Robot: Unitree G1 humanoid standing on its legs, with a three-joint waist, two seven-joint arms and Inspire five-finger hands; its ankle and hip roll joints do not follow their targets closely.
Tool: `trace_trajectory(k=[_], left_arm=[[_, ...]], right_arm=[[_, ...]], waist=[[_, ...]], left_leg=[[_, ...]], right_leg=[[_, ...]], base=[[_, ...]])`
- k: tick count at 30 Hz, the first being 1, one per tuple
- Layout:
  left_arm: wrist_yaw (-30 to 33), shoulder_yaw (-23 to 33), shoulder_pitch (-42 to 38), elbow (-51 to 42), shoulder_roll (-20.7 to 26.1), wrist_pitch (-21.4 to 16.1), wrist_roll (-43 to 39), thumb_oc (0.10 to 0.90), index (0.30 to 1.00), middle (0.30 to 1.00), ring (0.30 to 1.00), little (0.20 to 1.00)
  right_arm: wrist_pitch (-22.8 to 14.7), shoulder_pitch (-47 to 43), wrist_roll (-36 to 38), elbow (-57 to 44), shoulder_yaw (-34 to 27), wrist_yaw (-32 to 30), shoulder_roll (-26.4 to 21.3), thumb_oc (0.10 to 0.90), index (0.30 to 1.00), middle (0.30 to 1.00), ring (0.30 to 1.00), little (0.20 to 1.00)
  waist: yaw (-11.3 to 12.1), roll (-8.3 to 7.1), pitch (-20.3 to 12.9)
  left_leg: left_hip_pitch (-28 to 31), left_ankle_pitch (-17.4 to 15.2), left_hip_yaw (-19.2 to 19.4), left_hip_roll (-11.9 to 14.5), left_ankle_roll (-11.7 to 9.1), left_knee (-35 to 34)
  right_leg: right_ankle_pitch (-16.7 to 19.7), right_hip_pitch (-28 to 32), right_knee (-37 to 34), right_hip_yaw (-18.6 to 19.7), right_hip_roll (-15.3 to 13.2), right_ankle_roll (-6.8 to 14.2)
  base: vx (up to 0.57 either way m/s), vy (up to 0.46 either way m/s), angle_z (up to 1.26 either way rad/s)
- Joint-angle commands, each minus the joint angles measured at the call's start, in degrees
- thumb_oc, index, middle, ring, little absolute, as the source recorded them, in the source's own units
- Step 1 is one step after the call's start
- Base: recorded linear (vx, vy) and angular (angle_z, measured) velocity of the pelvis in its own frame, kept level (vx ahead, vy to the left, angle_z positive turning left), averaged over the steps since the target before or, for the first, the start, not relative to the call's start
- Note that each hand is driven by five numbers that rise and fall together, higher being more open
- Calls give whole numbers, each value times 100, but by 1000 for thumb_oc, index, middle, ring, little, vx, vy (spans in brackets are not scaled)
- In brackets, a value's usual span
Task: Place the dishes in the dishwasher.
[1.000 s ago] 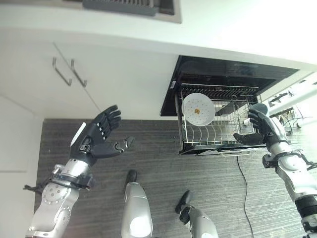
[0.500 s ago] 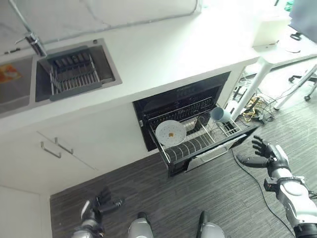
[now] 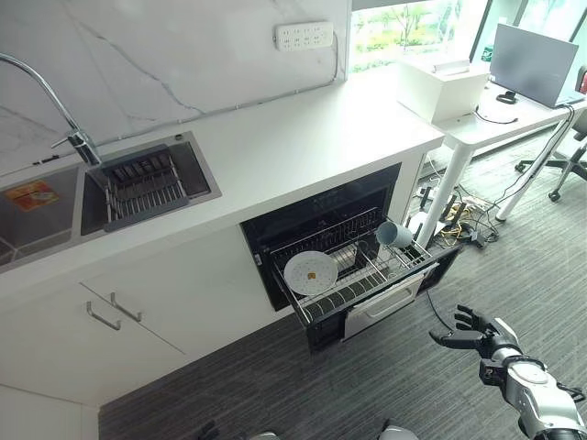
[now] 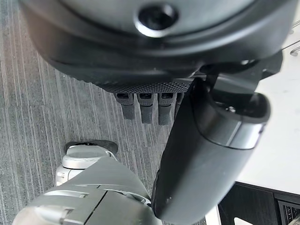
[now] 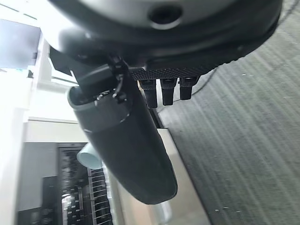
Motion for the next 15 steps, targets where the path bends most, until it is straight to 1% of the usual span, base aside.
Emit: trace_trajectory(k=[1,3,7,9,10,11,13,14,15], left_arm=[[11,-146,-284,-115,385,-258,240,800,900,900,900,900],[13,-219,-291,-40,410,-287,197,800,900,900,900,900],[27,-285,-334,38,461,-234,174,800,900,900,900,900],[36,-323,-357,85,513,-194,184,800,900,900,900,900],[25,-327,-370,81,580,-133,146,800,900,900,900,900],[28,-325,-378,70,605,-93,167,800,900,900,900,900],[4,-338,-383,90,662,-82,208,800,900,900,900,900],[25,-374,-395,96,726,-43,200,800,900,900,900,900],[32,-391,-405,90,755,-15,187,800,900,900,900,900]], right_arm=[[-234,-799,179,-188,-144,15,-315,800,900,900,900,900],[-161,-981,254,86,-1,-12,-349,800,900,900,900,900],[-26,-1296,346,691,227,-76,-410,800,900,900,900,900],[9,-1544,497,1308,374,-136,-472,800,900,900,900,900],[116,-1804,631,1824,539,-207,-542,800,900,900,900,900],[180,-1898,654,1996,601,-242,-551,800,900,900,900,900],[172,-2063,696,2341,654,-248,-584,800,900,900,900,900],[302,-2342,735,2730,751,-260,-602,800,900,900,900,900],[331,-2473,760,2906,794,-284,-612,800,900,900,900,900]], waist=[[176,-117,165],[261,-128,151],[406,-149,130],[537,-167,110],[668,-187,101],[715,-192,98],[791,-189,93],[885,-184,94],[926,-180,100]], left_leg=[[64,-697,-410,48,-69,218],[57,-696,-471,20,-69,218],[35,-691,-577,-32,-68,218],[13,-684,-648,-63,-67,218],[-8,-673,-727,-109,-59,218],[-17,-669,-757,-123,-56,218],[-30,-656,-797,-140,-53,218],[-50,-632,-860,-173,-46,218],[-59,-620,-892,-194,-42,218]], right_leg=[[-647,457,96,-302,-65,268],[-644,477,96,-348,-89,270],[-640,513,96,-440,-135,279],[-637,547,96,-521,-164,286],[-626,579,96,-586,-190,298],[-627,595,96,-612,-200,303],[-616,614,96,-647,-216,312],[-599,643,96,-705,-236,324],[-591,658,96,-729,-246,331]], base=[[29,24,12],[24,21,19],[21,19,14],[36,1,23],[44,-13,25],[34,-16,17],[18,-10,24],[19,-7,27],[18,-6,18]])
